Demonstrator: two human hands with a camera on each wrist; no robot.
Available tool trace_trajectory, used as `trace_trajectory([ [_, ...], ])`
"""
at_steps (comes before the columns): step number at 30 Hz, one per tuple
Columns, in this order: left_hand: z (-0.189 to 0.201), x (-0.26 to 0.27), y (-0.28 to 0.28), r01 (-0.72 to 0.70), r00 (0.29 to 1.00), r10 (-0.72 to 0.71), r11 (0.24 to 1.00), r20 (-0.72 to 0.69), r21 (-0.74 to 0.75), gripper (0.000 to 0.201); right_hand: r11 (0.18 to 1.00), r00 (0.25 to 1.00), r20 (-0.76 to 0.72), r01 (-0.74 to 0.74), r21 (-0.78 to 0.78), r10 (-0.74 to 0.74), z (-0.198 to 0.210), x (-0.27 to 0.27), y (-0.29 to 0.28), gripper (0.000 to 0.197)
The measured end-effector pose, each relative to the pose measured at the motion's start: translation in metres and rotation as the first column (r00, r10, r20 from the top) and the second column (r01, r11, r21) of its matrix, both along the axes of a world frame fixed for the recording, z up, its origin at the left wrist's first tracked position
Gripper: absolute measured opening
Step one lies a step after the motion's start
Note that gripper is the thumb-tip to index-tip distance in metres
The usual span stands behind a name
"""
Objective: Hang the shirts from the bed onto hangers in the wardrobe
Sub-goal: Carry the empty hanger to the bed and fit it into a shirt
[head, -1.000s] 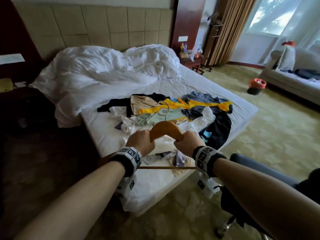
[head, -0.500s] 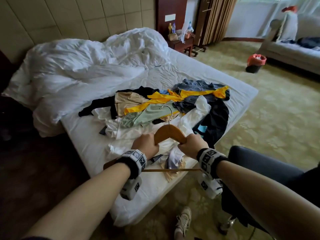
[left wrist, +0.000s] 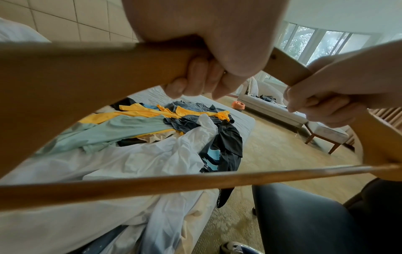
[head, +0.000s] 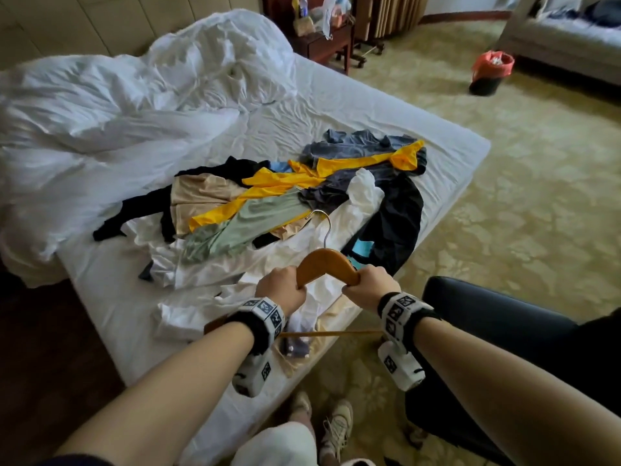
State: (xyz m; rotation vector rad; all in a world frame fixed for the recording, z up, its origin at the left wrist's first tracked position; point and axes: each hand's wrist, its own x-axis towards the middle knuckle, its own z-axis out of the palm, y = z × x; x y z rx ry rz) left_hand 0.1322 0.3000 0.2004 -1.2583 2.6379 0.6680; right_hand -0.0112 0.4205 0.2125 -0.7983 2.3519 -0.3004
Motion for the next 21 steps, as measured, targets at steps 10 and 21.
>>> trace_trajectory([
  [10,-0.033,-0.093,-0.049,0.075,0.997,-0.075,0.996,-0.012,0.055,0.021,0.997,0.976,0.212,0.065,-0.052,-0.053,-0.025,-0.092,-0.053,0.022],
  [21,-0.088,-0.167,-0.133,0.155,0.987,-0.157,0.985,0.034,0.071,0.020,0.989,0.796,0.603,0.132,-0.071,-0.064,-0.064,-0.177,-0.141,0.039],
])
